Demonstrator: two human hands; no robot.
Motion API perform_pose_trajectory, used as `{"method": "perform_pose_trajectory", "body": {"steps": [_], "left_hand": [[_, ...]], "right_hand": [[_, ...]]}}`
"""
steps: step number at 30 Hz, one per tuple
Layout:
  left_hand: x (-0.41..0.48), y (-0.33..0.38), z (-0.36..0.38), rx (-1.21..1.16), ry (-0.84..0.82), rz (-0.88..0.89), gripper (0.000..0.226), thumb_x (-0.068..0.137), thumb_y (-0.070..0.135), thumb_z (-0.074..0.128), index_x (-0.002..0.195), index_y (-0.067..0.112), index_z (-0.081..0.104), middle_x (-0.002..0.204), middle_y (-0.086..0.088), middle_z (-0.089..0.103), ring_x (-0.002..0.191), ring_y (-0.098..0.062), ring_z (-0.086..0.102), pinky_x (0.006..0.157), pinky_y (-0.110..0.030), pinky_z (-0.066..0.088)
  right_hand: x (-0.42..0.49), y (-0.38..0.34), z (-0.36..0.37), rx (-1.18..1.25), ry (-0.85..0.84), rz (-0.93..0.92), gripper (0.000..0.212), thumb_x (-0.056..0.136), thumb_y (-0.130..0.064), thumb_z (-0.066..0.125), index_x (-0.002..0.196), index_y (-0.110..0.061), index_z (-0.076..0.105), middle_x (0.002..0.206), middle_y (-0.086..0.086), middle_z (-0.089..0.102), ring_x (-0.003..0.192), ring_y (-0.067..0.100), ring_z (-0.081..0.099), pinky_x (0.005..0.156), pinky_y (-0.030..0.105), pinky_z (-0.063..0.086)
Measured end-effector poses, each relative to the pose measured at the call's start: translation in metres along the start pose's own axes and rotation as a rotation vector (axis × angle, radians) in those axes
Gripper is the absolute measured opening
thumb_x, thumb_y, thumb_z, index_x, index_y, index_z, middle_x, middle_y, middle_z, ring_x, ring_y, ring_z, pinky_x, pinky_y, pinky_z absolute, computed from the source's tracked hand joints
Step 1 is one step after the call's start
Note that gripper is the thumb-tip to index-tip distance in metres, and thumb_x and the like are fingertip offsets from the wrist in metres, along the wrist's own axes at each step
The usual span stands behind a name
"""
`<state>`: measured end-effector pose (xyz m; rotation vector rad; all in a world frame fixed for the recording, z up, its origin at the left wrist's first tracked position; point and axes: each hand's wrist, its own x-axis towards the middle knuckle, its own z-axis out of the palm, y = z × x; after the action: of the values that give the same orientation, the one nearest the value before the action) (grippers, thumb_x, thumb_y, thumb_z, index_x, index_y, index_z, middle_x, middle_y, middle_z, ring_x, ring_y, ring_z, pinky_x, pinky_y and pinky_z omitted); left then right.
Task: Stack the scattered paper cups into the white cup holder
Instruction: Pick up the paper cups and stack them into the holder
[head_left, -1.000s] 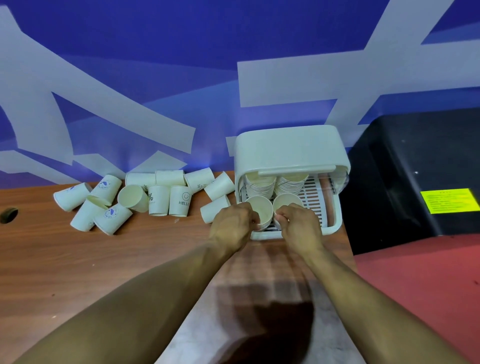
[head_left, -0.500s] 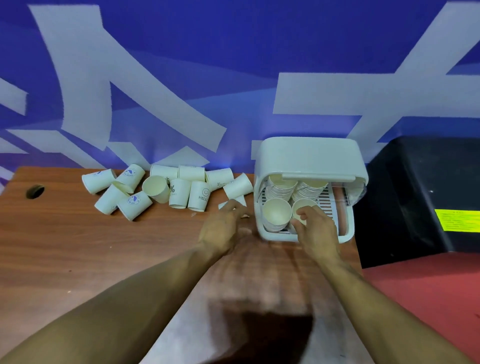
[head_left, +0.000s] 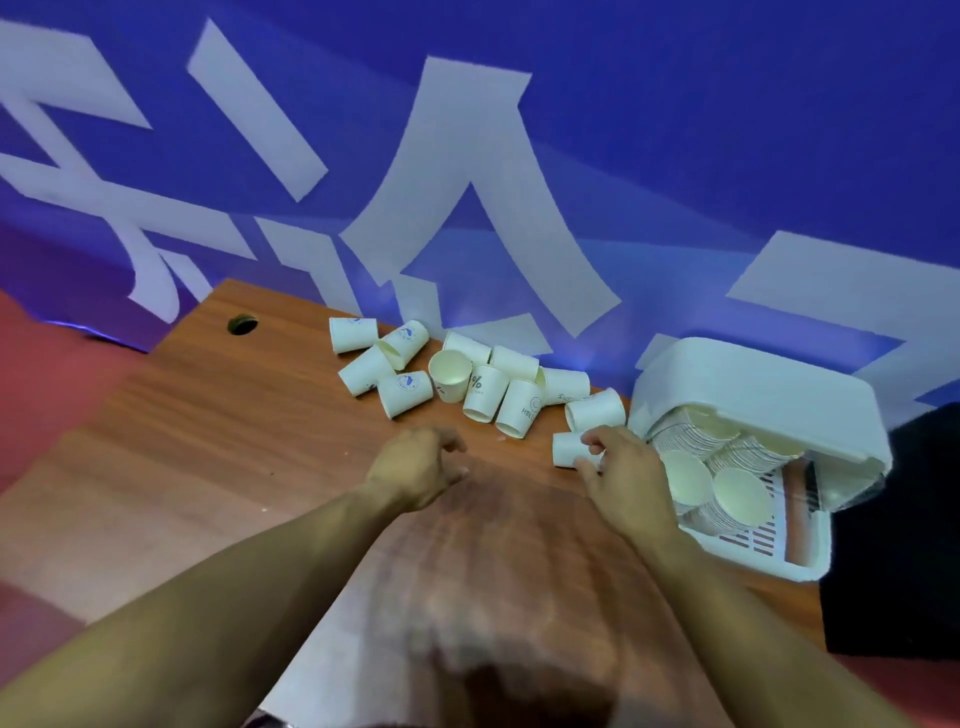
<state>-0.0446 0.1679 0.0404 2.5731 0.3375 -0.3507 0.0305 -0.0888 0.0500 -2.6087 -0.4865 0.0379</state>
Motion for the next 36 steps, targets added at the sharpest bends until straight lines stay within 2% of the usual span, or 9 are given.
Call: {"method": "perform_pose_trajectory", "body": {"steps": [2,7,12,17,20,24,28,33,36], "left_hand": [[0.001,-0.021,-0.011,-0.012,0.011,-0.040,0.036,0.087,0.045,0.068,0.120,0.033,0.063,0.126,0.010,0.062,0.109,-0.013,0.061,0.087,-0.027,0.046],[0.015,-0.068,-0.030,-0.019,0.024,-0.096,0.036,0.087,0.045,0.067,0.121,0.032,0.062,0.131,0.008,0.060,0.118,-0.016,0.057,0.096,-0.034,0.048],[0.051,-0.083,-0.050,-0.054,0.068,-0.087,0.034,0.087,0.041,0.067,0.119,0.029,0.064,0.128,0.004,0.059,0.116,-0.019,0.057,0.093,-0.032,0.048],[0.086,-0.083,-0.040,-0.134,0.049,-0.036,0.036,0.089,0.036,0.065,0.123,0.029,0.060,0.137,0.003,0.049,0.123,-0.019,0.051,0.100,-0.032,0.042],[0.105,-0.077,-0.030,-0.148,0.051,0.011,0.038,0.090,0.032,0.063,0.127,0.029,0.057,0.140,0.008,0.042,0.121,-0.016,0.051,0.092,-0.031,0.041],[0.129,-0.070,-0.017,-0.118,0.026,0.057,0.041,0.090,0.029,0.063,0.130,0.029,0.054,0.139,0.011,0.040,0.112,-0.020,0.057,0.084,-0.034,0.046],[0.147,-0.066,-0.007,0.010,-0.050,0.088,0.039,0.093,0.024,0.055,0.132,0.029,0.051,0.138,0.007,0.043,0.105,-0.029,0.060,0.075,-0.037,0.047],[0.152,-0.064,0.005,0.184,-0.076,0.134,0.038,0.086,0.008,0.057,0.121,0.022,0.051,0.109,-0.002,0.053,0.094,-0.030,0.060,0.061,-0.038,0.040],[0.149,-0.063,0.006,0.239,-0.067,0.203,0.037,0.084,0.003,0.057,0.116,0.019,0.052,0.105,-0.004,0.052,0.096,-0.030,0.057,0.064,-0.039,0.045]], "right_hand": [[0.009,-0.021,0.013,0.015,-0.052,-0.028,0.026,0.081,-0.020,0.072,0.107,-0.017,0.067,0.099,0.000,0.065,0.085,0.017,0.061,0.072,0.025,0.040],[0.035,-0.063,0.045,-0.006,-0.191,-0.044,0.029,0.082,-0.026,0.070,0.110,-0.023,0.064,0.103,-0.005,0.062,0.089,0.015,0.060,0.077,0.029,0.047],[0.077,-0.084,0.067,-0.043,-0.253,-0.001,0.033,0.082,-0.031,0.070,0.113,-0.023,0.063,0.109,-0.004,0.063,0.094,0.015,0.060,0.079,0.025,0.040],[0.114,-0.088,0.089,-0.138,-0.301,0.021,0.043,0.082,-0.033,0.069,0.122,-0.021,0.057,0.117,-0.002,0.061,0.099,0.017,0.060,0.076,0.025,0.035],[0.131,-0.090,0.102,-0.165,-0.331,0.071,0.048,0.083,-0.033,0.070,0.126,-0.022,0.052,0.123,-0.003,0.056,0.106,0.017,0.058,0.080,0.027,0.041],[0.153,-0.087,0.118,-0.172,-0.370,0.080,0.056,0.082,-0.031,0.071,0.131,-0.018,0.046,0.133,0.001,0.048,0.111,0.022,0.056,0.088,0.035,0.046],[0.170,-0.086,0.128,-0.196,-0.411,0.062,0.057,0.083,-0.029,0.070,0.131,-0.015,0.043,0.136,0.001,0.042,0.111,0.024,0.055,0.084,0.035,0.046],[0.175,-0.086,0.144,-0.244,-0.442,0.034,0.056,0.082,-0.027,0.072,0.125,-0.013,0.040,0.129,0.005,0.041,0.099,0.029,0.059,0.071,0.035,0.044],[0.172,-0.087,0.151,-0.273,-0.406,0.024,0.057,0.078,-0.026,0.075,0.123,-0.014,0.040,0.120,0.007,0.043,0.091,0.030,0.061,0.064,0.035,0.044]]}}
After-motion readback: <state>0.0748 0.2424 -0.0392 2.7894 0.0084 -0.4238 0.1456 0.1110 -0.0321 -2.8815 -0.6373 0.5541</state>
